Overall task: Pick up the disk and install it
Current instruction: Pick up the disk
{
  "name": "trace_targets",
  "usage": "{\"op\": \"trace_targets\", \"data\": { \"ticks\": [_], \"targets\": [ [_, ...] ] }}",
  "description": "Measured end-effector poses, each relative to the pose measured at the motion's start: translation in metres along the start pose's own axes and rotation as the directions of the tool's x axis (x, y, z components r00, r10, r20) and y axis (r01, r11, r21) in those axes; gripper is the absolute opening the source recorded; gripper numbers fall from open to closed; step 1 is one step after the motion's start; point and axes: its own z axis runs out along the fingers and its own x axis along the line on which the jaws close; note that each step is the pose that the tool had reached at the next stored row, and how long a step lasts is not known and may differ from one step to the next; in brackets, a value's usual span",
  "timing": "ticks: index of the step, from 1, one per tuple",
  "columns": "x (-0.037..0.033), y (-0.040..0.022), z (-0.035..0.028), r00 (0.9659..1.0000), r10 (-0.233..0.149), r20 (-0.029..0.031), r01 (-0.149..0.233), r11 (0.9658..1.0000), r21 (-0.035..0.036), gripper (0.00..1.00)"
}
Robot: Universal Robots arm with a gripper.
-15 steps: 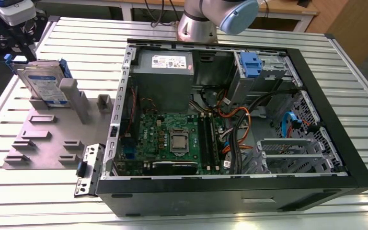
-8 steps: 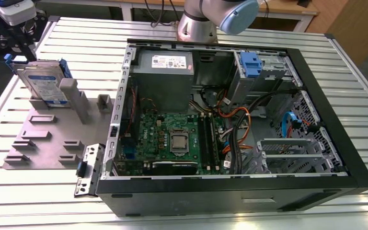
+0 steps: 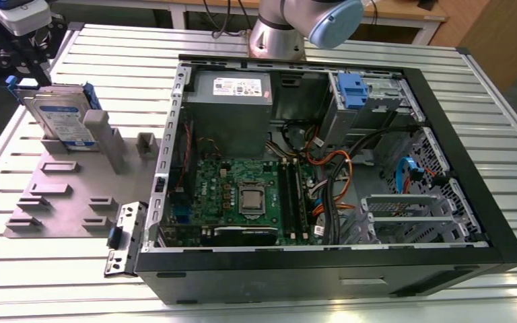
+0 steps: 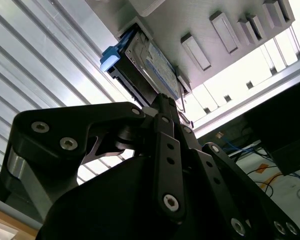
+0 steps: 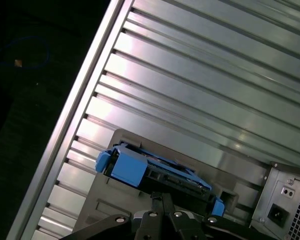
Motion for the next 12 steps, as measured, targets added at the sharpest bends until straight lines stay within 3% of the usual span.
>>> {"op": "trace_targets", "data": {
  "ticks": [12],
  "targets": [
    [0.0, 0.0, 0.0, 0.9999, -0.01, -0.0004, 0.01, 0.9999, -0.0003, 0.11]
  ]
}}
